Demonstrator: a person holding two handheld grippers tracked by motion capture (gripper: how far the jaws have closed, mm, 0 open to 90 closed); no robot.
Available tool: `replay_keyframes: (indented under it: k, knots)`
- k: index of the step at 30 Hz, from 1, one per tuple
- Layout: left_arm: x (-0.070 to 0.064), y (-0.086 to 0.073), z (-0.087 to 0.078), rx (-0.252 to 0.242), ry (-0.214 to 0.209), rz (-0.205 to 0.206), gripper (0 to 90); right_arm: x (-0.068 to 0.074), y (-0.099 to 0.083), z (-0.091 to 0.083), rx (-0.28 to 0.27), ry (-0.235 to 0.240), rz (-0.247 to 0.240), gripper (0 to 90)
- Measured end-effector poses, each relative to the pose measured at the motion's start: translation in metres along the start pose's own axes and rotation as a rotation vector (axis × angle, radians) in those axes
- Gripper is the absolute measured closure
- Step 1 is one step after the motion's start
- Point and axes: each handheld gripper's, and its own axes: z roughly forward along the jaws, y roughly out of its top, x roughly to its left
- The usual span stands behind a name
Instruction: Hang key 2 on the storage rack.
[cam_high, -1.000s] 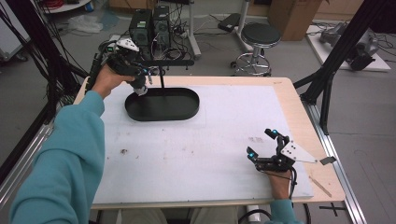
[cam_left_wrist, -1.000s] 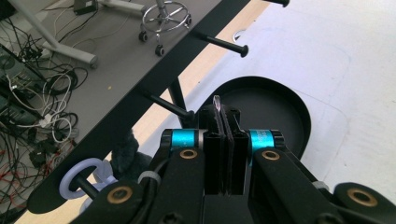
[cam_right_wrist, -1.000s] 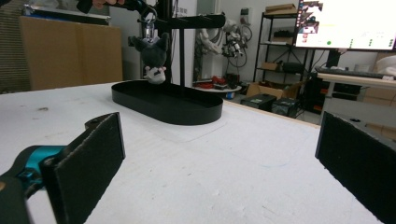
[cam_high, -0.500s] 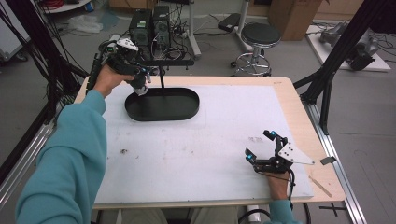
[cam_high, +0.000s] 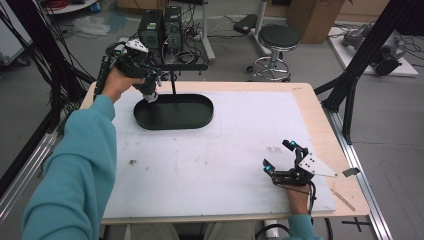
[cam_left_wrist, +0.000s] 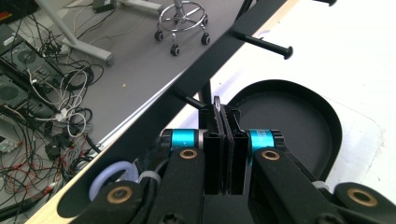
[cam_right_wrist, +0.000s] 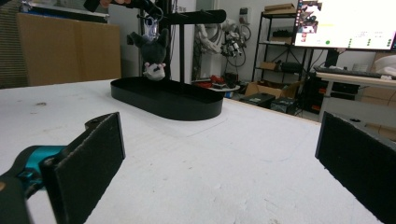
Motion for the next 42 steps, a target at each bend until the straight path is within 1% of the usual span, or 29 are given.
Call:
replay_keyframes:
  k: [3, 9, 14, 16, 17, 18, 19, 20, 21, 22, 23, 25, 26, 27, 28, 29, 30, 31, 32, 33, 34, 35, 36, 37, 38, 39, 40, 41, 42]
  knots:
    - [0.001, 0.002, 0.002, 0.007, 0.003, 0.006, 88.1, 0.0, 0.0, 0.0, 0.0, 0.0, 0.0, 0.6]
    - [0.005, 0.003, 0.005, 0.011, 0.015, 0.0, 88.1, 0.0, 0.0, 0.0, -0.002, -0.001, -0.005, 0.6]
    - [0.005, 0.003, 0.009, -0.002, 0.034, -0.016, 88.1, 0.0, 0.0, 0.0, -0.001, -0.003, -0.007, 0.6]
    - [0.006, 0.003, 0.009, 0.0, 0.036, -0.018, 87.8, 0.0, 0.0, 0.0, -0.003, -0.003, -0.006, 0.6]
    - [0.006, 0.002, 0.009, -0.001, 0.035, -0.027, 87.5, 0.0, 0.0, 0.0, -0.002, -0.003, -0.006, 0.6]
    - [0.006, 0.002, 0.009, 0.006, 0.046, -0.025, 86.4, 0.0, 0.0, 0.0, -0.002, -0.004, -0.007, 0.6]
    - [0.006, 0.002, 0.009, 0.006, 0.063, -0.03, 84.2, 0.0, 0.0, 0.001, -0.003, -0.004, -0.013, 0.6]
    - [0.006, 0.003, 0.008, 0.001, 0.066, -0.036, 79.9, 0.0, 0.0, 0.0, -0.001, -0.003, -0.008, 0.6]
    - [0.007, 0.003, 0.007, -0.011, 0.075, -0.045, 79.9, 0.0, 0.0, 0.0, -0.001, -0.003, -0.008, 0.6]
    - [0.006, 0.003, 0.005, -0.012, 0.089, -0.056, 72.7, 0.0, 0.0, 0.0, -0.002, -0.004, -0.007, 0.6]
    - [0.006, 0.003, 0.004, -0.02, 0.085, -0.058, 71.0, 0.0, 0.0, 0.001, -0.004, -0.004, -0.011, 0.6]
    - [0.006, 0.004, 0.002, -0.025, 0.101, -0.055, 55.4, 0.0, 0.0, 0.0, 0.001, -0.003, -0.008, 0.6]
    - [0.005, 0.004, 0.0, -0.041, 0.098, -0.056, 55.4, 0.0, 0.0, 0.0, 0.001, -0.003, -0.008, 0.6]
    - [0.004, 0.003, -0.001, -0.067, 0.1, -0.047, 40.0, 0.0, 0.0, 0.001, 0.001, 0.001, -0.011, 0.6]
    - [0.003, 0.003, -0.003, -0.104, 0.109, -0.04, 40.0, 0.0, 0.0, 0.001, 0.001, 0.001, -0.011, 0.6]
    - [0.002, 0.003, -0.005, -0.138, 0.127, -0.042, 31.9, 0.0, 0.0, 0.001, -0.001, 0.003, -0.004, 0.6]
    - [0.0, 0.002, -0.008, -0.181, 0.115, -0.054, 14.3, -0.001, -0.001, 0.0, -0.005, 0.001, 0.001, 0.6]
    - [-0.001, 0.001, -0.01, -0.195, 0.101, -0.06, 10.3, -0.001, -0.001, 0.0, -0.004, 0.002, -0.001, 0.6]
    - [-0.001, 0.001, -0.01, -0.195, 0.101, -0.06, 6.8, -0.001, -0.001, 0.0, -0.004, 0.001, -0.001, 0.6]
    - [-0.006, 0.0, -0.017, -0.224, 0.088, -0.058, 6.3, -0.001, -0.001, 0.0, -0.004, 0.004, 0.0, 0.6]
    - [-0.006, 0.0, -0.017, -0.224, 0.088, -0.058, 6.3, -0.001, -0.001, 0.0, -0.002, 0.002, 0.003, 0.6]
    - [-0.008, -0.001, -0.021, -0.247, 0.085, -0.049, 6.3, -0.001, -0.001, 0.0, -0.003, 0.002, 0.007, 0.6]
    - [-0.013, -0.005, -0.028, -0.281, 0.05, -0.049, 6.3, -0.001, -0.001, 0.0, 0.0, 0.002, 0.006, 0.6]
    - [-0.013, -0.005, -0.028, -0.281, 0.05, -0.049, 5.9, -0.001, -0.001, 0.0, 0.0, 0.003, 0.009, 0.6]
    - [-0.015, -0.008, -0.031, -0.284, 0.038, -0.049, 4.3, -0.001, -0.001, 0.0, 0.0, 0.004, 0.01, 0.6]
    - [-0.018, -0.011, -0.034, -0.289, 0.015, -0.055, 2.7, -0.001, -0.001, 0.0, -0.001, 0.005, 0.011, 0.6]
    - [-0.02, -0.015, -0.037, -0.296, 0.014, -0.055, 1.7, -0.002, -0.001, 0.0, -0.004, 0.005, 0.011, 0.6]
    - [-0.024, -0.024, -0.044, -0.321, 0.008, -0.051, 1.7, -0.002, -0.001, 0.0, -0.004, 0.007, 0.014, 0.6]
    - [-0.024, -0.024, -0.044, -0.321, 0.008, -0.051, 1.7, -0.002, -0.001, 0.0, -0.004, 0.007, 0.014, 0.6]
